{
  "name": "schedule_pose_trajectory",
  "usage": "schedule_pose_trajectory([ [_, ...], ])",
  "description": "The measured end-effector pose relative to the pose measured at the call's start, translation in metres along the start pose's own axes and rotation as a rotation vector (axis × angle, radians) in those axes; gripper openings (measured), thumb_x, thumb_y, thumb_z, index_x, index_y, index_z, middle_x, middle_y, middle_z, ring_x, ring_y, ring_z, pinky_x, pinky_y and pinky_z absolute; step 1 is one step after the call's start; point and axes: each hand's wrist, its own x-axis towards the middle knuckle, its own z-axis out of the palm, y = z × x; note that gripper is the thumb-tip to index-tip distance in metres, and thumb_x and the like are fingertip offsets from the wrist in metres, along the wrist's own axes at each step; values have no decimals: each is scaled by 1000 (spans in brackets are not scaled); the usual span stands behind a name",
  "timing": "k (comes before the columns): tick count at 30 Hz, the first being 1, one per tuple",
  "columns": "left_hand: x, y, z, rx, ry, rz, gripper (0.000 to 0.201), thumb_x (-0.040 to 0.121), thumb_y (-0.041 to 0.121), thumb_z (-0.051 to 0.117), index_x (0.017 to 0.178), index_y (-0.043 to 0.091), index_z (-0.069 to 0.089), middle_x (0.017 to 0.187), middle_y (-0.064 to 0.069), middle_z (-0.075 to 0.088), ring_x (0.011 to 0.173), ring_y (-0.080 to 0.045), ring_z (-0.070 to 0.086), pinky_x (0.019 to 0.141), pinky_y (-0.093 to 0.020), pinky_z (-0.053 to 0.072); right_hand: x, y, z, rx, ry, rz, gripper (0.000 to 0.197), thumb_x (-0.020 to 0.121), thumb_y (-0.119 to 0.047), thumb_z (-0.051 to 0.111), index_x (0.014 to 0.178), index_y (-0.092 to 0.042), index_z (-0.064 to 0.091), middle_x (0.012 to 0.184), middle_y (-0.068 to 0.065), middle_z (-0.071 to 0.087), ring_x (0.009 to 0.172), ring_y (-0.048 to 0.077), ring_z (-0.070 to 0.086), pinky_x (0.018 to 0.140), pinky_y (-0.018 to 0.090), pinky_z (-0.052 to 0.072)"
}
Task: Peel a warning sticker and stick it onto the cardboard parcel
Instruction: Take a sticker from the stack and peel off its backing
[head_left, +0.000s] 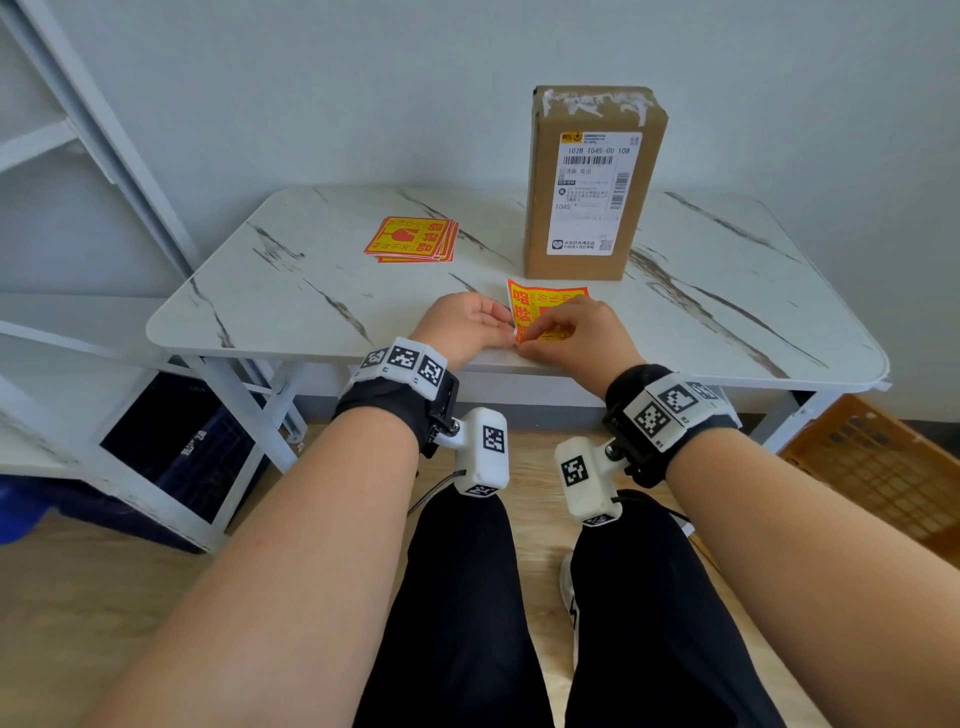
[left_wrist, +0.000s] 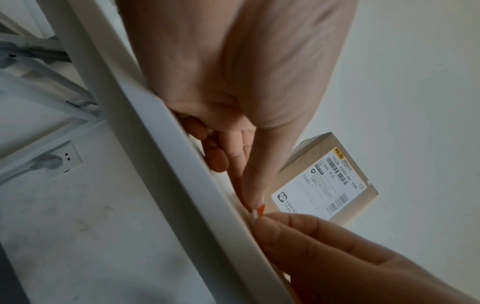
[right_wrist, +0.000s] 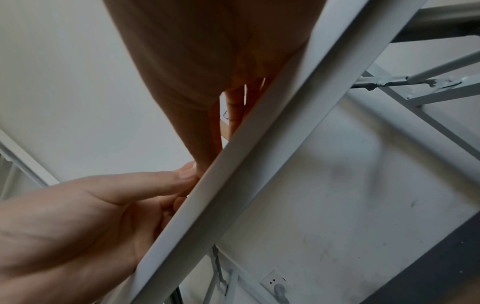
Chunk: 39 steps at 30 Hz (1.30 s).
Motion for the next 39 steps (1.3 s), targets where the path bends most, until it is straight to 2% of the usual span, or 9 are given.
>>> schedule_pose_trajectory([
  [9, 1, -2, 0, -17, 5, 0, 31, 79, 7, 74, 110, 4, 67, 78, 6, 66, 73, -5, 59, 77, -16, 45, 0, -1, -1, 14, -1, 6, 7, 72, -36, 76, 76, -31, 74, 97, -3, 56, 102, 25, 53, 89, 39, 46],
  [15, 0, 2, 2, 2, 16, -28, 27, 79, 4, 72, 105, 7, 68, 90, -5, 68, 87, -15, 61, 89, -27, 47, 1, -2, -3, 57, -11, 14, 12, 79, -24, 72, 83, -13, 77, 86, -5, 55, 89, 17, 54, 77, 29, 41],
  [18, 1, 3, 4, 20, 46, -34, 20, 78, 6, 71, 96, 14, 67, 91, -5, 67, 89, -16, 59, 83, -24, 46, 2, -3, -2, 120, -4, 76, 9, 80, -15, 68, 76, -9, 74, 69, -9, 55, 75, 14, 53, 68, 28, 43],
  [21, 1, 3, 6, 38, 64, -46, 25, 79, 12, 72, 104, 10, 69, 94, -4, 68, 90, -15, 60, 79, -22, 45, 3, -2, -3, 262, 26, 150, 19, 79, -9, 64, 63, -19, 62, 60, -6, 55, 59, 12, 51, 63, 28, 43],
  [24, 1, 5, 7, 42, 86, -55, 30, 79, 22, 74, 107, 12, 70, 97, -2, 69, 91, -14, 60, 79, -21, 43, 2, -2, -4, 272, 18, 139, 24, 80, -9, 63, 61, -22, 59, 59, -7, 55, 54, 8, 48, 58, 23, 41],
  [27, -1, 9, 7, -3, 85, -58, 24, 79, 28, 74, 99, 14, 72, 82, 6, 65, 74, -6, 55, 67, -17, 41, 2, -3, -4, 268, 21, 137, 20, 80, -10, 64, 63, -20, 61, 59, -7, 55, 54, 7, 47, 56, 22, 39],
  [29, -3, 9, 7, -32, 79, -48, 24, 80, 27, 74, 100, 13, 74, 77, 9, 63, 68, -2, 53, 66, -15, 41, 2, -3, -4, 280, 24, 144, 17, 80, -10, 64, 66, -18, 62, 59, -7, 55, 54, 7, 47, 56, 22, 40],
  [34, -4, 9, 9, 38, 141, -59, 33, 81, 15, 71, 114, 12, 70, 102, -2, 66, 93, -14, 57, 82, -22, 40, -2, -8, -11, 308, 27, 168, 10, 82, -7, 65, 74, -13, 65, 63, -5, 56, 56, 8, 48, 52, 14, 39],
  [39, -3, 13, 8, 107, 272, -72, 29, 80, 8, 64, 109, 12, 67, 109, -7, 67, 102, -25, 62, 85, -29, 48, -4, -12, -18, 388, 107, 243, 16, 80, -6, 62, 67, -16, 61, 62, 0, 55, 58, 15, 49, 57, 25, 42],
])
